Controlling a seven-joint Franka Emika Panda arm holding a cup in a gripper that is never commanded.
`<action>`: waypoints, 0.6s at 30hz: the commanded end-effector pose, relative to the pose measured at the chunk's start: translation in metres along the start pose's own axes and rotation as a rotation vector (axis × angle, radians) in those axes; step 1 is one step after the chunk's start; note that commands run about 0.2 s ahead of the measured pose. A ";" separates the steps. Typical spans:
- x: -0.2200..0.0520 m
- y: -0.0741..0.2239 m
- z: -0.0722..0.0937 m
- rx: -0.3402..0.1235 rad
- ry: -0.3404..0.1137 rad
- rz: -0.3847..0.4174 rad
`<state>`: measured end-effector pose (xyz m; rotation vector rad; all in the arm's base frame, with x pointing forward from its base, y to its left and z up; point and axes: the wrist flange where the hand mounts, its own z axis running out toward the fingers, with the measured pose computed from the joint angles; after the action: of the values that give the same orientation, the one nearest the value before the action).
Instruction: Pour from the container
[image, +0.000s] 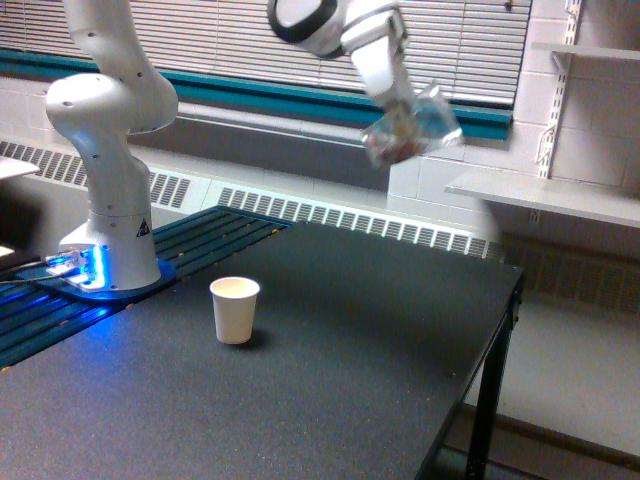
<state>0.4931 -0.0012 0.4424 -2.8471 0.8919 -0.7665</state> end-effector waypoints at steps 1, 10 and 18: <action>-0.027 0.016 0.010 -0.009 -0.020 0.006; -0.069 0.050 0.031 -0.055 -0.076 0.007; -0.100 0.076 0.043 -0.086 -0.115 0.009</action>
<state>0.4167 -0.0089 0.3546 -2.9229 0.9247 -0.5796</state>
